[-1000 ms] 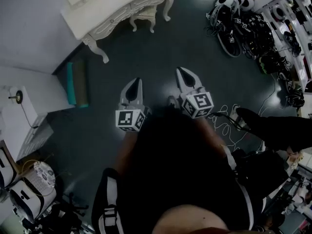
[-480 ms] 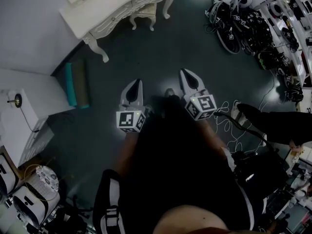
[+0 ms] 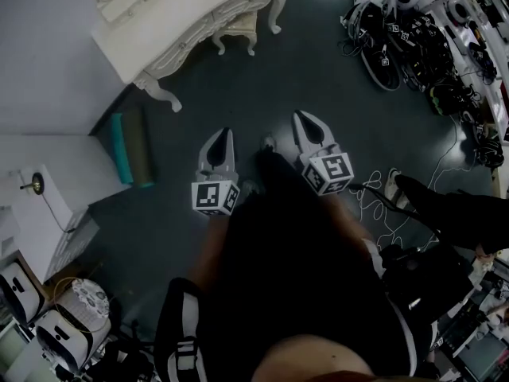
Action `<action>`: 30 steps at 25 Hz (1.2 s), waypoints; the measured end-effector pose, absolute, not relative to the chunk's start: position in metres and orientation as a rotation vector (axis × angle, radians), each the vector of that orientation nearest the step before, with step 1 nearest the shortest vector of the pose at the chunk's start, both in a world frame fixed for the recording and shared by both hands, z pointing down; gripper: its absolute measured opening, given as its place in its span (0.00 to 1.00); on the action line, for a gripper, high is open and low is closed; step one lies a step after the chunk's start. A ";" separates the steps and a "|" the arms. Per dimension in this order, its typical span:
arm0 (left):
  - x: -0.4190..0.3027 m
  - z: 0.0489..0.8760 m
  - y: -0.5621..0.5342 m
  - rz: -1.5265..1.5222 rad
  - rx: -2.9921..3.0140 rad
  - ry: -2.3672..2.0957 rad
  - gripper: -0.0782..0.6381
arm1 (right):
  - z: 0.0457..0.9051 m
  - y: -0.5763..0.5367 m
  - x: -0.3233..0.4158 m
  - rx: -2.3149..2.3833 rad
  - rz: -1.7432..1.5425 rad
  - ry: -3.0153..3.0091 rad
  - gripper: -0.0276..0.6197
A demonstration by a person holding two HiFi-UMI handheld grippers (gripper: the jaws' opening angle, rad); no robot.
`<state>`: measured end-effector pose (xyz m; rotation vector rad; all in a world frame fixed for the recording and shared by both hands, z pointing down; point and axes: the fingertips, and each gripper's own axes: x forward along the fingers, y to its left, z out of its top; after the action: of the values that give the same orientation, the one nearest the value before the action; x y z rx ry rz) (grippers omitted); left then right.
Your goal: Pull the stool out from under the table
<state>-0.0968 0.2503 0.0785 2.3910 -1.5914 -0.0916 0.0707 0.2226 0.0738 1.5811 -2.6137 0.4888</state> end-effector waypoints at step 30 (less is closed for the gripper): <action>-0.055 0.103 0.003 0.023 2.414 -1.595 0.12 | 0.128 -0.018 0.092 1.538 0.555 -2.568 0.04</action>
<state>-0.0552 0.0027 0.1028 2.4143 -1.5950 0.0230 0.0920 -0.0183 0.1280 1.5383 -2.5676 0.5551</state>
